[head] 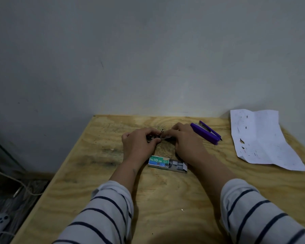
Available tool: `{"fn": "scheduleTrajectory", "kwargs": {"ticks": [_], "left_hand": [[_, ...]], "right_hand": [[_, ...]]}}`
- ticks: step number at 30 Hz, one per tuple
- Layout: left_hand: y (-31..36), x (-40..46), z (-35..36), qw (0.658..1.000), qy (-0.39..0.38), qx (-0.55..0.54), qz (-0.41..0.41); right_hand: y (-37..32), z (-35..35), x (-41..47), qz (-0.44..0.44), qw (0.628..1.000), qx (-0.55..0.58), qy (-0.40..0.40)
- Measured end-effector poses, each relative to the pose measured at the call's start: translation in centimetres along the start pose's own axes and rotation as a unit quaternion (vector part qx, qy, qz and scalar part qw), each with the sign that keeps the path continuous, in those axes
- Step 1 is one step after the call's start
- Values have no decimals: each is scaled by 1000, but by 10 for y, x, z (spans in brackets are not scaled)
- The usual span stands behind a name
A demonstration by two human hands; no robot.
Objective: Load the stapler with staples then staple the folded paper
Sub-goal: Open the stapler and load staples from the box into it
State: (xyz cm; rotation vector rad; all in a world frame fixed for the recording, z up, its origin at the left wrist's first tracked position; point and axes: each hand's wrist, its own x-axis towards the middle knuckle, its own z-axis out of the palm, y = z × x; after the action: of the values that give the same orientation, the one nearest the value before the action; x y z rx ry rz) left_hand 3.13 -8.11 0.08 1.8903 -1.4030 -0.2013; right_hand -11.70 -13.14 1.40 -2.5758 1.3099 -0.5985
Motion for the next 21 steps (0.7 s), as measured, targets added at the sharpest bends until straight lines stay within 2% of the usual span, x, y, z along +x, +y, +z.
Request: {"fn": "scheduleTrajectory", "kwargs": {"ticks": [8,14,21], "left_hand": [[1,-1,-1,1000,-4,12,3],[1,-1,-1,1000,0,6,4],[1,-2,-1,1000,0,1,4]], "right_hand": [[4,-3,-2,-78,989,-121,16],[2,-6,-2,23,1000,-17,10],[14,0,-5,-20,997,-62,35]]}}
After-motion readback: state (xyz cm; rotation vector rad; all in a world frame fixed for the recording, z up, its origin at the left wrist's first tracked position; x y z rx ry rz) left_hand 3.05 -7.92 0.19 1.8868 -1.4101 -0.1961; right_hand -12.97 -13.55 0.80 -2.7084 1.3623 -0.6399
